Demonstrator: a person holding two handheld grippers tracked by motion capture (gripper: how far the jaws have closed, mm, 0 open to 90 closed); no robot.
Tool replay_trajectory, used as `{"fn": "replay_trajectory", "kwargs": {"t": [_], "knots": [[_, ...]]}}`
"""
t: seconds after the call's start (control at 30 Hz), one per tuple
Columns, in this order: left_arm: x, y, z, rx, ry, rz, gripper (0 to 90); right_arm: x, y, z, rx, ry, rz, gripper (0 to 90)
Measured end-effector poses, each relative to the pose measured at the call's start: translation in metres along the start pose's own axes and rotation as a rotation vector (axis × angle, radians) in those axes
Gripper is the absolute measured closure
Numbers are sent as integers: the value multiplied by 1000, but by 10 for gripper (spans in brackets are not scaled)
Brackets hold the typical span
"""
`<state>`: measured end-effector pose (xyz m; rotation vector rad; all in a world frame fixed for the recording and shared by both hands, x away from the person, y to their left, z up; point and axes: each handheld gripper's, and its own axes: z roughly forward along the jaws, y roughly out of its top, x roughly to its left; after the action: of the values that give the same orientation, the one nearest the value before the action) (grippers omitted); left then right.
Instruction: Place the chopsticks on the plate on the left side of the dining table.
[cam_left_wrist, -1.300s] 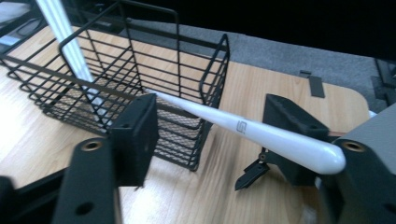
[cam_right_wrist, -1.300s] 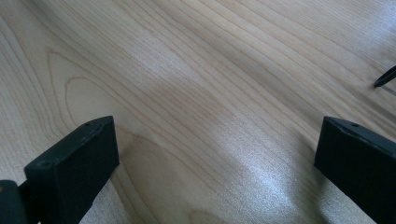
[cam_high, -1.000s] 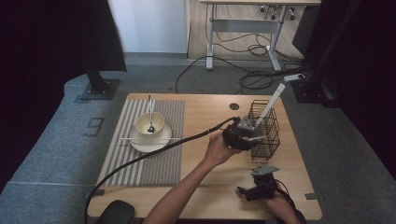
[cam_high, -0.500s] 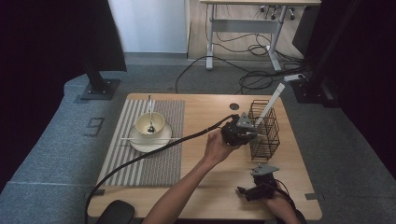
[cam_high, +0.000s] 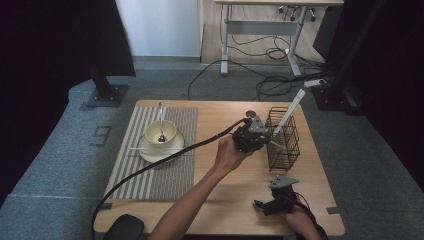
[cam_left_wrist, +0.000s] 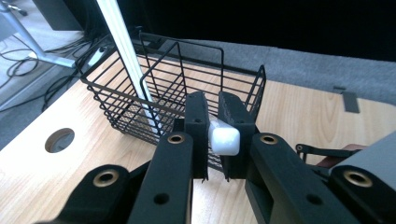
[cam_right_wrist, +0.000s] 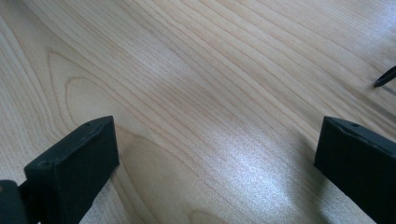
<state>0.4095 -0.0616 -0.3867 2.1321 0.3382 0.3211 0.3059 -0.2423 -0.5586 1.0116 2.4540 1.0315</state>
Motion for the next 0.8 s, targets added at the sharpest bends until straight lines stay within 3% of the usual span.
{"fn": "replay_trajectory", "kwargs": {"t": [0.2,0.43,0.8], "knots": [[8,-1,-13,-18,-49,-40,826,0,0,0,0,0,0,0],[12,-1,-27,-15,-78,-57,826,0,0,0,0,0,0,0],[16,3,-50,-19,-87,-65,826,0,0,0,2,1,-1,0]]}}
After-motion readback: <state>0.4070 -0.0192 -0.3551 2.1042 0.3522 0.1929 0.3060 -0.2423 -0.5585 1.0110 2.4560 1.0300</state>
